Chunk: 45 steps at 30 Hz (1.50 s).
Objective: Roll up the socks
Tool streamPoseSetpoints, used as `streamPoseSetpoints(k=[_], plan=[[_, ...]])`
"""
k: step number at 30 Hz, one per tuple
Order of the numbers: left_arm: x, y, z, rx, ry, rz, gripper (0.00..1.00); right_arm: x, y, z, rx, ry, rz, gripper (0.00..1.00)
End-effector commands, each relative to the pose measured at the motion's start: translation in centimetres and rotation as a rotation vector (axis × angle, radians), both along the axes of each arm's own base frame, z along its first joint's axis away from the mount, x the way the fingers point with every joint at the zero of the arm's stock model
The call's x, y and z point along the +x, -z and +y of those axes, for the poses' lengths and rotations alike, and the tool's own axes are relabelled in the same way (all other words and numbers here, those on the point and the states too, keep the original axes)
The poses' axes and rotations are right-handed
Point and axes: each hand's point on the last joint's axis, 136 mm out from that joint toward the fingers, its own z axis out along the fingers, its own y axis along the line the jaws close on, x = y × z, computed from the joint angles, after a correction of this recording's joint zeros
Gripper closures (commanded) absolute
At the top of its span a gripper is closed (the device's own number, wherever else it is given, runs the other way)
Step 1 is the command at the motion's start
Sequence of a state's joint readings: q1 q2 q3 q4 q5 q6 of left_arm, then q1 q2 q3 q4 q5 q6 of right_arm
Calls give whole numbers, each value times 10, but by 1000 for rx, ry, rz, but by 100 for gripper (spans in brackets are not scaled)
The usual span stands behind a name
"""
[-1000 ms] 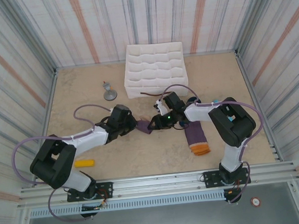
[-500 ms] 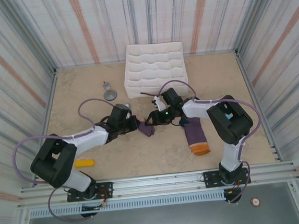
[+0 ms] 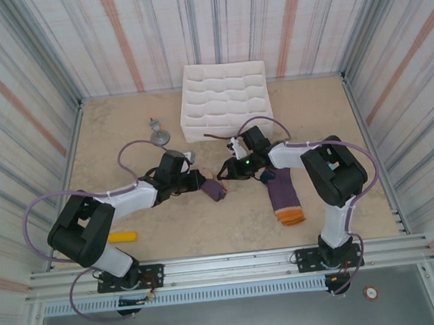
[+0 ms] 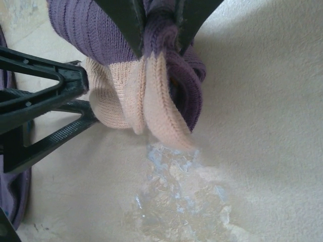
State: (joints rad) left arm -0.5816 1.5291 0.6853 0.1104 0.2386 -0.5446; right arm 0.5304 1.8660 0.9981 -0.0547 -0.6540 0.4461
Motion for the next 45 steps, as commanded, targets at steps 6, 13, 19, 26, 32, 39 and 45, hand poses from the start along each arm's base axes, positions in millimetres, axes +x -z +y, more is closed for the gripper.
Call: streamPoseSetpoints(k=[6, 13, 19, 26, 32, 39, 45], plan=[[1, 5, -8, 3, 83, -18, 100, -22, 20, 12, 36, -70, 135, 57], [-2, 3, -11, 4, 133, -36, 100, -18, 21, 11, 19, -55, 124, 85], [-9, 0, -6, 29, 162, -52, 100, 7, 15, 1, -13, 15, 84, 96], [-13, 2, -3, 61, 154, -49, 100, 17, -1, 13, -12, 0, 45, 97], [-8, 11, 2, 113, 86, 18, 100, 3, -6, 32, -17, -80, 49, 92], [-5, 19, 5, 131, 4, 107, 100, -12, -11, 42, 8, -120, 79, 80], [-3, 19, 2, 133, -14, 133, 100, -21, -15, 47, 48, -150, 128, 60]])
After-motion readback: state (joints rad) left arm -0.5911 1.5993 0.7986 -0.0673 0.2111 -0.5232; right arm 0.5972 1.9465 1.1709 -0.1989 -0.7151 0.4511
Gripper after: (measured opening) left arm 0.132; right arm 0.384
